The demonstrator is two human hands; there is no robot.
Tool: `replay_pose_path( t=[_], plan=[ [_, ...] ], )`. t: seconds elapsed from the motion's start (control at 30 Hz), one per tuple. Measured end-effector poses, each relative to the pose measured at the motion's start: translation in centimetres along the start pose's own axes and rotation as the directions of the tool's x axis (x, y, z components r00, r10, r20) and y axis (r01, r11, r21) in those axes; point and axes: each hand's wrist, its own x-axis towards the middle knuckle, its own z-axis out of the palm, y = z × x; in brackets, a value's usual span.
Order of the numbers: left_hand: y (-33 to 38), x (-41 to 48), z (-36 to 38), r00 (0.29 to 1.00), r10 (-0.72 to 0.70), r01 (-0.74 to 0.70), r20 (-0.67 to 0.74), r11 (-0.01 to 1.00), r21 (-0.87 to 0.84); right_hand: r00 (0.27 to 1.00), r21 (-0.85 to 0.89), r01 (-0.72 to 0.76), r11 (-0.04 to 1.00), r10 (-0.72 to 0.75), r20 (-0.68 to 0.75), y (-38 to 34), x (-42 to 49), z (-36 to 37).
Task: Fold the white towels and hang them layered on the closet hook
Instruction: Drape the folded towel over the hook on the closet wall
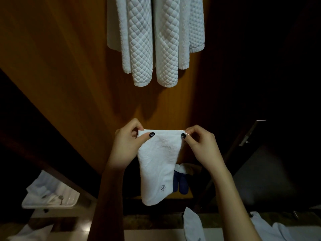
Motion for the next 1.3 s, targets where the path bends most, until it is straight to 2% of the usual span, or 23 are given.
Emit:
replay_pose_path(
  t=[0.1,0.2,0.3,0.47,0.53,0.7,0.8,1.0,1.07,1.2,1.3],
  plan=[
    [0.0,-0.1,0.0,0.996,0.06,-0.047,-0.058,0.976,0.214,0.997,-0.018,0.068,0.998,-0.068,-0.022,-0.2,-0.1,0.0],
    [0.3,-0.1,0.1,0.995,0.061,-0.037,-0.085,0.965,0.261,0.994,-0.065,0.1,0.993,-0.102,-0.033,-0.4,-0.1,0.1],
    [0.5,0.0,0.0,0.995,0.019,-0.003,-0.096,0.986,0.169,0.992,-0.074,0.104,0.992,-0.108,-0.059,-0.5,0.0,-0.2],
    [1.1,0.3,0.1,0.995,-0.053,0.051,-0.085,0.998,-0.031,0.995,-0.139,0.091,0.986,-0.094,-0.021,-1.3,-0.1,-0.5],
    [1.3,0.3,0.0,0.994,-0.051,0.047,-0.1,0.998,-0.041,0.994,-0.138,0.107,0.985,-0.108,-0.004,-1.6,-0.1,-0.7],
    [1.2,0.4,0.3,0.983,-0.018,0.033,-0.182,0.996,0.085,0.995,-0.091,0.093,0.991,-0.095,-0.01,-1.9,-0.2,-0.6],
    [1.5,0.3,0.3,0.98,-0.03,0.037,-0.198,0.999,0.034,0.993,-0.072,0.102,0.992,-0.105,-0.044,-1.9,-0.3,-0.7],
    [2.1,-0.2,0.2,0.99,-0.064,0.046,-0.126,0.989,-0.137,0.991,-0.032,0.119,0.992,-0.121,-0.051,-1.9,-0.6,-1.2],
    [2.1,-0.2,0.2,0.996,-0.064,0.054,-0.069,0.988,-0.142,0.989,0.024,0.139,0.99,-0.138,-0.056,-2.0,-0.9,-1.2],
    [1.9,-0.4,0.0,0.998,-0.06,0.062,0.024,0.991,-0.118,0.981,0.13,0.138,0.982,-0.117,-0.155,-2.0,-1.1,-1.4],
    [1.8,-0.5,0.0,0.998,-0.053,0.057,0.043,0.992,-0.115,0.978,0.16,0.136,0.978,-0.106,-0.18,-2.0,-1.1,-1.4]
  ],
)
